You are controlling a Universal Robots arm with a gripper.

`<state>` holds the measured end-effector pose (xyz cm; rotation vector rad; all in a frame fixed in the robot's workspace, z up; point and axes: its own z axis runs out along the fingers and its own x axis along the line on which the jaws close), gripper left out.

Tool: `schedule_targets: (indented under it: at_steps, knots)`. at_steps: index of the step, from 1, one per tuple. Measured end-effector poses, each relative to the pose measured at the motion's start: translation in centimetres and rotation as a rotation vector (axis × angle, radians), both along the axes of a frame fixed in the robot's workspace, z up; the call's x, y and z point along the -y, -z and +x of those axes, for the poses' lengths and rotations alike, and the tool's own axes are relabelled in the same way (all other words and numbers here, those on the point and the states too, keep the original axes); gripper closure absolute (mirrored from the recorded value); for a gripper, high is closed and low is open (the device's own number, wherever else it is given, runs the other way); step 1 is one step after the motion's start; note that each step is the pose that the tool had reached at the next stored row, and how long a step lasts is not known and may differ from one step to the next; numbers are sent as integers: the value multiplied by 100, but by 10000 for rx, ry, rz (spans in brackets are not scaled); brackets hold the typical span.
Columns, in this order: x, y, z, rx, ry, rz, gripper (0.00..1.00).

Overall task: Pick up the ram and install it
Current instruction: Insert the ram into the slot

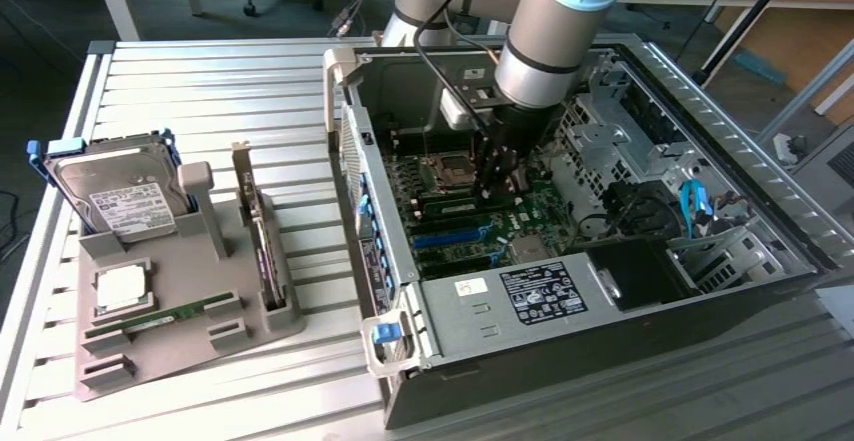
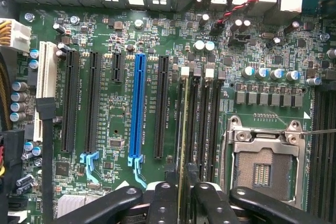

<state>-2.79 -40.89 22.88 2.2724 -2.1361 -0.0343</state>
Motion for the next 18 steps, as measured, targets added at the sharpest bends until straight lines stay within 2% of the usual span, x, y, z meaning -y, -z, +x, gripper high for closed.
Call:
schedule_targets:
  at_steps: [4, 7, 8, 10, 11, 14, 18]
  knots:
    - [-1, -61, 0, 1, 0, -24, 79]
    - [-14, -85, -1, 1, 0, -98, 79]
    - [-26, -86, -2, 1, 0, -105, 79]
    - [-50, -90, -2, 1, 0, -117, 81]
    - [-52, -93, -2, 0, -1, -127, 87]
    - [-53, -136, -2, 1, 0, -150, 89]
    - [-53, -374, -2, 1, 0, -220, 89]
